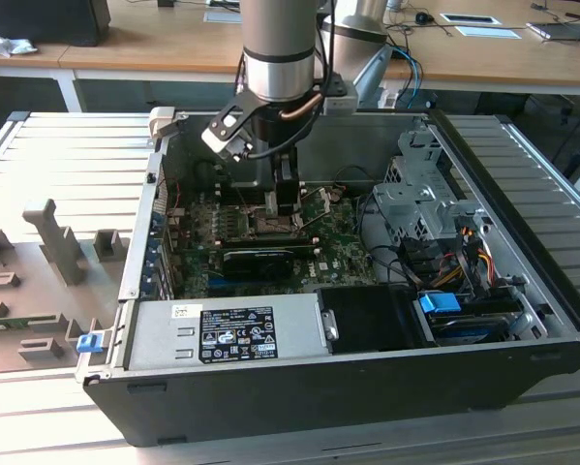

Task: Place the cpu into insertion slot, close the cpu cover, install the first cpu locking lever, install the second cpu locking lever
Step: 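Place the cpu into insertion slot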

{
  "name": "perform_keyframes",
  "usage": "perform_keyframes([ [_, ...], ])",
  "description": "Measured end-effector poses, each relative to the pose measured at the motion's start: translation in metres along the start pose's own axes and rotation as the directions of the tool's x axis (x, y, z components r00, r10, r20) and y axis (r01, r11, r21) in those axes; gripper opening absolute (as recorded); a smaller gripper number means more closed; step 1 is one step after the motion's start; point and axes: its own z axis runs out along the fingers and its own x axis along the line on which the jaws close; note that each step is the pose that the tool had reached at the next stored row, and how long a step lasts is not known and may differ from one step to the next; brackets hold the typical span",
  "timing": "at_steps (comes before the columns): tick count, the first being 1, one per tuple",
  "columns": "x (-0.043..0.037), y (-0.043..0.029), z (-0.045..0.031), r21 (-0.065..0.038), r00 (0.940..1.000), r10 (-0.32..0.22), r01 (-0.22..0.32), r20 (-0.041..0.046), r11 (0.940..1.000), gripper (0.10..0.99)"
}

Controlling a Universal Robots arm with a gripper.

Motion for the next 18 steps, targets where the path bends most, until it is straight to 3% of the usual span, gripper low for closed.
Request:
perform_keyframes([
  [4,0.0033,-0.0039,0.0106,0.0,1.0,-0.001,0.001,0.0,1.0,0.533],
  [9,0.0057,-0.0058,0.0183,0.0,1.0,-0.003,0.003,-0.0002,1.0,0.533],
  [14,0.0131,-0.0071,0.0245,0.0,1.0,-0.005,0.005,-0.0005,1.0,0.533],
  [18,0.019,-0.0129,0.0325,0.0,1.0,-0.007,0.007,-0.0004,1.0,0.533],
])
